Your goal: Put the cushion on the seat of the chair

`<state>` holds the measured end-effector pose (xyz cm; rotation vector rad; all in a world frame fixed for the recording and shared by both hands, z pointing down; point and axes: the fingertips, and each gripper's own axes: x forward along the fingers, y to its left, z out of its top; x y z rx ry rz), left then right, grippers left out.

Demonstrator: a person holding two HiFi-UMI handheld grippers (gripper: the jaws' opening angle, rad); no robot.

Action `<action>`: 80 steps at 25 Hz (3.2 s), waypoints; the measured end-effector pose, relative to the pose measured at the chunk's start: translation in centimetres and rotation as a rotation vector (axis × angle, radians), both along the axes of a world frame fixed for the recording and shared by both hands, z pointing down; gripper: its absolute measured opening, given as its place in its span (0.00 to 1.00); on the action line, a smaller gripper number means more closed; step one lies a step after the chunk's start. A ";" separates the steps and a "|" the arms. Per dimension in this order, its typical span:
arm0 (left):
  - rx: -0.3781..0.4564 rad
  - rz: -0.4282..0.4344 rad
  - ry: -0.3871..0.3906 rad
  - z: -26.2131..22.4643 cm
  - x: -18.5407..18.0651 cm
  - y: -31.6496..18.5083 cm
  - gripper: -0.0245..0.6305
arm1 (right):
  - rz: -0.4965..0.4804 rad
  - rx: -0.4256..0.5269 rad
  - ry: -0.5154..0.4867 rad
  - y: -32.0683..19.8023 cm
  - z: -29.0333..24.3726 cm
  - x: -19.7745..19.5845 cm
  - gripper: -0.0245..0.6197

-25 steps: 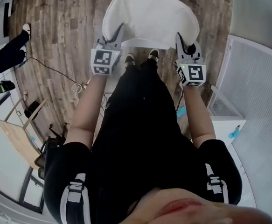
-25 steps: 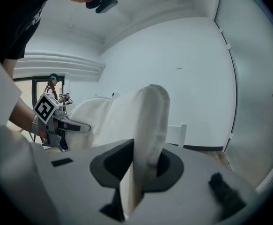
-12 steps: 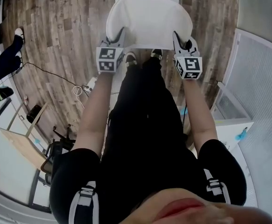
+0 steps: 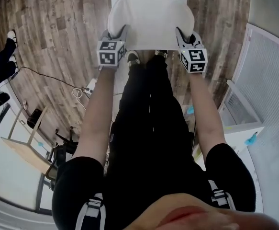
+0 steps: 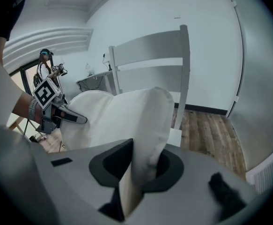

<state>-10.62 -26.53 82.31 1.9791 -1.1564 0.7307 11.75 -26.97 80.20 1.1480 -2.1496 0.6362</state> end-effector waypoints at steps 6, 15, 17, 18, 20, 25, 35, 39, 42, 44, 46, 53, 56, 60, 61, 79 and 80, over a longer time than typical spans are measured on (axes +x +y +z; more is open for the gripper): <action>-0.073 0.012 -0.016 4.6 0.0 -0.9 0.12 | 0.000 -0.077 -0.001 -0.8 5.1 0.2 0.15; -0.136 0.013 -0.037 8.9 0.2 -2.2 0.14 | 0.015 -0.172 0.013 -2.3 10.4 1.5 0.16; -0.132 0.015 -0.041 9.5 -0.1 -2.5 0.18 | 0.016 -0.181 0.049 -2.4 11.3 1.9 0.17; -0.131 0.015 -0.044 9.8 -0.4 -2.7 0.19 | 0.015 -0.183 0.062 -2.5 11.7 2.0 0.18; -0.132 0.013 -0.053 10.4 -0.7 -3.0 0.20 | 0.014 -0.180 0.071 -2.7 12.2 2.1 0.19; -0.140 0.017 -0.094 11.4 -0.7 -2.9 0.23 | -0.001 -0.176 0.081 -3.0 13.1 2.7 0.24; -0.157 -0.013 -0.141 13.2 -1.5 -3.1 0.37 | 0.017 -0.215 0.166 -4.0 15.5 3.8 0.36; -0.183 -0.038 -0.141 13.8 -2.1 -3.0 0.43 | 0.050 -0.238 0.152 -4.2 16.1 4.6 0.42; -0.207 -0.055 -0.160 14.5 -3.0 -3.2 0.52 | 0.090 -0.278 0.152 -4.2 16.7 5.5 0.47; -0.228 -0.078 -0.161 14.9 -3.5 -3.2 0.57 | 0.116 -0.294 0.161 -4.1 17.0 6.3 0.49; -0.241 -0.094 -0.165 15.1 -3.7 -3.1 0.59 | 0.133 -0.305 0.163 -3.8 17.2 7.0 0.49; -0.227 -0.116 -0.190 14.2 -4.7 -3.0 0.62 | 0.164 -0.327 0.188 -3.4 17.5 8.3 0.50; -0.244 -0.126 -0.199 13.8 -5.5 -2.1 0.62 | 0.173 -0.310 0.219 -3.3 17.3 8.7 0.50; -0.219 -0.127 -0.190 11.8 -5.5 -1.9 0.62 | 0.202 -0.273 0.182 -4.1 15.0 8.1 0.50; -0.201 -0.126 -0.189 11.0 -5.3 -2.1 0.62 | 0.206 -0.263 0.168 -4.3 14.3 7.7 0.50; -0.041 -0.045 -0.041 -9.6 2.8 1.7 0.31 | 0.115 -0.074 -0.043 -0.6 -9.2 -1.3 0.09; -0.022 -0.044 -0.049 -11.0 2.7 1.9 0.24 | 0.102 -0.059 -0.060 -0.4 -10.7 -1.8 0.08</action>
